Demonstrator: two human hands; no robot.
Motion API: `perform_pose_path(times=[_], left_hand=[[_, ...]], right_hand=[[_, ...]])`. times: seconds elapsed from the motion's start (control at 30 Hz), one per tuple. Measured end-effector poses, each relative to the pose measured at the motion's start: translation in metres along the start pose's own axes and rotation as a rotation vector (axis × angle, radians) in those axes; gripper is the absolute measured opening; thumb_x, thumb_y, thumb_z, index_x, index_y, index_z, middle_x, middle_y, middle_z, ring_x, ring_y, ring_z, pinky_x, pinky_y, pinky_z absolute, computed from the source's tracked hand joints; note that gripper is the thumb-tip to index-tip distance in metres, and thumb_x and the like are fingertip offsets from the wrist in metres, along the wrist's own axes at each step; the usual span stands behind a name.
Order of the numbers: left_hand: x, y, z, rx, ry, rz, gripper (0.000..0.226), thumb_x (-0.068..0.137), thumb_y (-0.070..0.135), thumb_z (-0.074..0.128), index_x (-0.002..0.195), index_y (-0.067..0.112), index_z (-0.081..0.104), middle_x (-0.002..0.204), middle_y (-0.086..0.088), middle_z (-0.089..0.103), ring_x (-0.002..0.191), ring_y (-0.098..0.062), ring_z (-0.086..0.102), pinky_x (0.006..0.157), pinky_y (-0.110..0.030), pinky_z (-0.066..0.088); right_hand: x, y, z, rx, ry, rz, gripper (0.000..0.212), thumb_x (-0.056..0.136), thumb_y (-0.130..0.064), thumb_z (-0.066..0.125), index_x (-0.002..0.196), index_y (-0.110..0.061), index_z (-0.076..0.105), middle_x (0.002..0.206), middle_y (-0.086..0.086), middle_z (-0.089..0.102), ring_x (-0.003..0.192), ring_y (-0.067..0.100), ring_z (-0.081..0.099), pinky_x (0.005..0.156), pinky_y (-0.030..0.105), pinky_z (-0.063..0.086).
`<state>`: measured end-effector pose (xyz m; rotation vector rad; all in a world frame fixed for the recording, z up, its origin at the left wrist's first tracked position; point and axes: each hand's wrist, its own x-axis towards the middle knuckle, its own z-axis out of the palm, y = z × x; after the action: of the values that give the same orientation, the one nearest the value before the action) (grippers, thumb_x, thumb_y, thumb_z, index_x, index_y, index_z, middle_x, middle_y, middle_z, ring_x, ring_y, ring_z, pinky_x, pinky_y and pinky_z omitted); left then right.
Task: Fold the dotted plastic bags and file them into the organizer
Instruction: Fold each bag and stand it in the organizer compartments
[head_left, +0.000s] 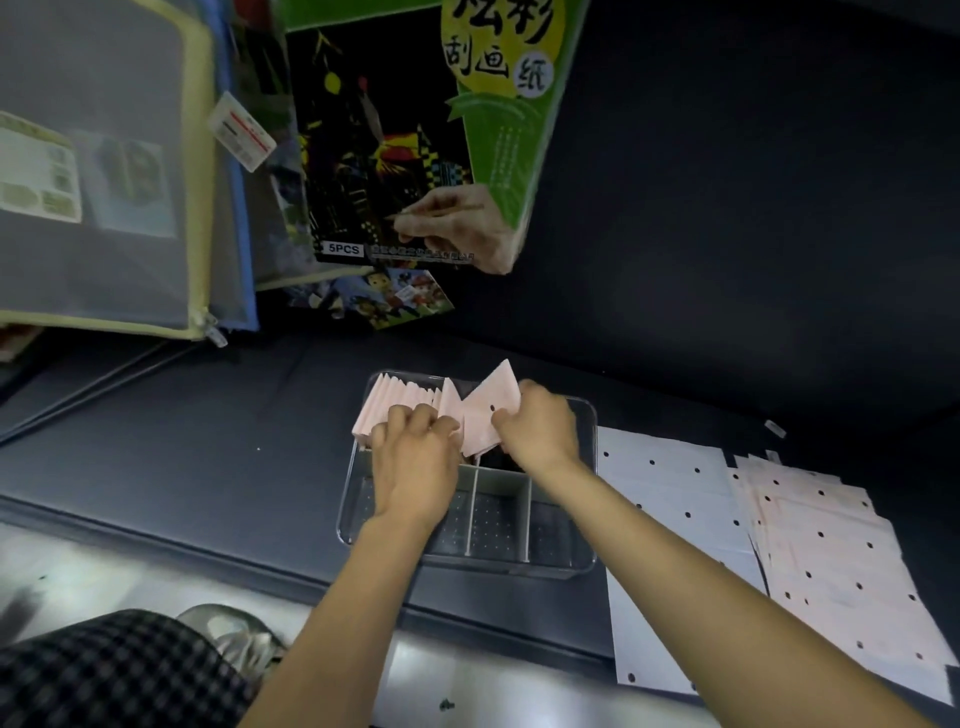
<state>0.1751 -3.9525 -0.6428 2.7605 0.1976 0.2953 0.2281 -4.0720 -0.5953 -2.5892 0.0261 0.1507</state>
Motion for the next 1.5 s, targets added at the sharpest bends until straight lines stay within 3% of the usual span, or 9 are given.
perform_pose_path(times=[0.2,0.37,0.67,0.83,1.07,1.17,1.27,1.37,1.5], left_hand=[[-0.007,-0.001,0.001,-0.151,0.006,0.013,0.026,0.095,0.025,0.048,0.114,0.023,0.066,0.117,0.003,0.06,0.11,-0.021,0.042,0.087,-0.034,0.029],[-0.009,-0.003,-0.004,-0.354,0.108,-0.076,0.019,0.092,0.019,0.057,0.108,0.019,0.068,0.103,0.0,0.069,0.102,-0.024,0.054,0.081,-0.034,0.033],[-0.006,-0.005,0.0,-0.427,0.139,-0.123,0.02,0.09,0.024,0.061,0.108,0.021,0.068,0.092,0.001,0.069,0.099,-0.021,0.054,0.08,-0.027,0.025],[-0.007,-0.001,0.002,-0.369,0.111,-0.064,0.018,0.091,0.028,0.059,0.106,0.024,0.068,0.11,0.005,0.066,0.106,-0.02,0.05,0.086,-0.031,0.028],[-0.013,0.018,0.0,-0.318,0.156,-0.031,0.017,0.092,0.018,0.058,0.104,0.017,0.069,0.115,-0.001,0.063,0.108,-0.025,0.046,0.087,-0.036,0.031],[-0.03,0.055,-0.002,-0.335,0.238,0.243,0.012,0.087,0.01,0.065,0.098,0.01,0.071,0.1,-0.005,0.066,0.096,-0.028,0.056,0.079,-0.04,0.042],[-0.062,0.1,0.009,-0.308,0.058,0.586,0.006,0.083,0.006,0.068,0.088,0.009,0.071,0.087,-0.005,0.069,0.08,-0.026,0.062,0.07,-0.038,0.052],[-0.106,0.132,0.038,-0.226,-0.432,0.704,0.027,0.095,0.025,0.052,0.119,0.017,0.061,0.125,-0.003,0.06,0.115,-0.021,0.051,0.097,-0.034,0.042],[-0.145,0.122,0.069,0.039,-0.713,0.716,0.068,0.091,0.04,0.056,0.148,0.021,0.024,0.159,0.0,0.011,0.145,-0.017,0.009,0.117,-0.034,0.007]], right_hand=[[-0.001,-0.009,0.015,-0.168,-0.099,-0.039,0.028,0.091,-0.023,0.048,0.112,-0.004,0.053,0.112,0.018,0.061,0.102,0.037,0.058,0.069,0.033,0.041],[-0.005,0.0,0.012,0.054,-0.125,-0.014,0.045,0.092,-0.057,0.038,0.102,-0.017,0.057,0.094,0.007,0.067,0.094,0.028,0.062,0.075,0.034,0.046],[0.005,0.004,0.026,0.328,-0.207,0.135,0.04,0.088,-0.046,0.059,0.064,-0.013,0.058,0.063,0.004,0.067,0.066,0.019,0.064,0.082,0.045,0.055],[0.009,0.009,0.026,0.2,-0.281,0.126,0.059,0.086,-0.061,0.05,0.073,-0.005,0.064,0.073,0.011,0.068,0.075,0.024,0.065,0.079,0.037,0.052],[-0.047,0.093,-0.028,0.356,-0.123,-0.094,0.022,0.089,-0.041,0.058,0.08,-0.021,0.062,0.077,-0.007,0.065,0.069,0.0,0.056,0.069,0.015,0.045],[-0.084,0.166,-0.055,0.252,-0.104,-0.058,0.005,0.089,-0.031,0.062,0.089,-0.026,0.061,0.091,-0.013,0.063,0.086,0.003,0.059,0.077,0.017,0.046],[-0.126,0.236,-0.068,0.008,-0.174,0.004,0.033,0.087,-0.035,0.064,0.116,-0.022,0.058,0.119,-0.015,0.053,0.113,0.008,0.052,0.094,0.017,0.038],[-0.166,0.282,-0.071,-0.277,-0.332,-0.082,0.068,0.082,-0.048,0.064,0.141,-0.023,0.04,0.147,-0.013,0.028,0.135,0.006,0.029,0.11,0.015,0.019],[-0.191,0.296,-0.059,-0.498,-0.207,-0.342,0.065,0.052,-0.032,0.092,0.111,-0.014,0.07,0.123,0.005,0.064,0.108,0.022,0.064,0.088,0.032,0.053]])
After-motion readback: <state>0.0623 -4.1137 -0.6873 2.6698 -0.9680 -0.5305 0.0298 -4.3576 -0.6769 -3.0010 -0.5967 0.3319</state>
